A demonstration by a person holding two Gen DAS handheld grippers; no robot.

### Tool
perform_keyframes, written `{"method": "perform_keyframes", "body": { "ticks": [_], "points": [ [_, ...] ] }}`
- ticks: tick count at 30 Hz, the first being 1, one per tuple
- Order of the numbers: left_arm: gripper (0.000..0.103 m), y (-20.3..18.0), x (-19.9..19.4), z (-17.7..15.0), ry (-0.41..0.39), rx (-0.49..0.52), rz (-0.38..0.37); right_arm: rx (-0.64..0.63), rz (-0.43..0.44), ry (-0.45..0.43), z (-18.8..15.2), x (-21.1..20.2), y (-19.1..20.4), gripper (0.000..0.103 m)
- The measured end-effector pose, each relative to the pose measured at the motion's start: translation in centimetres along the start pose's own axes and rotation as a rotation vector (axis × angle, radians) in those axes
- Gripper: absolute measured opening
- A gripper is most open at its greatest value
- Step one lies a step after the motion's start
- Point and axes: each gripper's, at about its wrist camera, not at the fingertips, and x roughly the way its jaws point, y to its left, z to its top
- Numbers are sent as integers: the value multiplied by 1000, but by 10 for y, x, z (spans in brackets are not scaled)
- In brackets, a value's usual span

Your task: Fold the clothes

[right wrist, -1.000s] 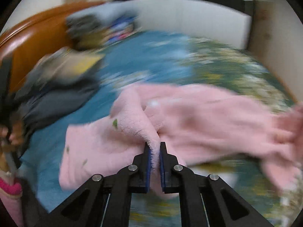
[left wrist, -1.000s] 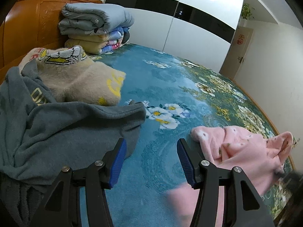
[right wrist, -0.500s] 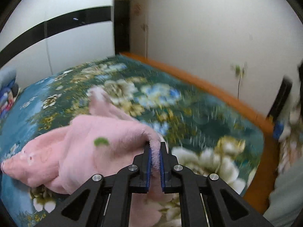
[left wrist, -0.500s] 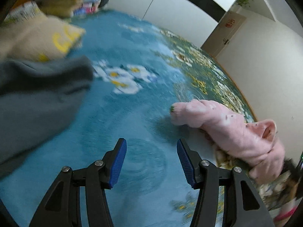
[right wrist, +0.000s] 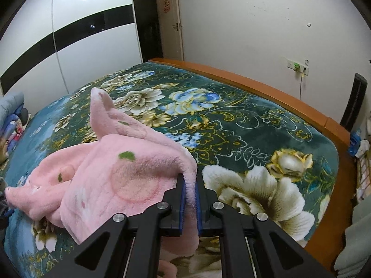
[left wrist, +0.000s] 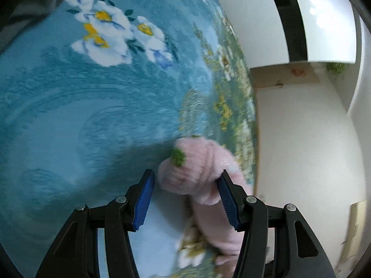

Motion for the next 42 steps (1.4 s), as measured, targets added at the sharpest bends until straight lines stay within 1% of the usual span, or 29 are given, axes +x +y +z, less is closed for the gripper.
{"method": "perform_keyframes", "body": {
  "ticks": [3,4,6,8,10,11,12,14,17,21,25,28,31,34,38,42],
  "points": [
    [57,-9,2,2,-7,-5,10,-4,12,-2,-4,-1,-3,8],
    [57,-10,1,3,-9,-18,-6,-4,12,-1,-4,-1,-4,8],
    [57,-17,3,3,-28,-6,28,3,19,8,-6,-1,-6,8],
    [57,-20,9,3,-21,-14,77,9,26,13,-9,-1,-6,8],
    [55,-21,16,3,-8,-38,84,13,32,14,-11,-1,-6,8],
    [53,-23,19,1,-13,-43,109,14,39,13,-12,-2,-6,8],
    [39,-24,22,-1,-18,-48,135,15,46,13,-13,-3,-6,8],
    [35,-26,25,-4,-25,-57,190,16,65,12,-14,-6,-7,8],
    [32,-30,14,-12,-81,-39,234,19,97,6,-16,-13,-11,8],
    [30,-51,-19,-29,-176,40,261,8,143,-8,-17,-23,-13,8],
    [29,-68,-64,-46,-247,88,257,1,208,-30,-19,-34,-11,8],
    [29,-73,-93,-60,-283,123,267,-14,237,-38,-19,-42,-7,8],
    [29,-73,-109,-66,-289,123,269,-25,259,-42,-18,-54,-3,8],
    [29,-71,-123,-60,-294,120,242,-48,259,-46,-17,-67,5,8],
    [29,-68,-142,-51,-299,115,206,-116,243,-39,-18,-79,28,8],
    [29,-65,-161,-42,-305,110,169,-139,243,-26,-6,-91,47,8]
  ]
}}
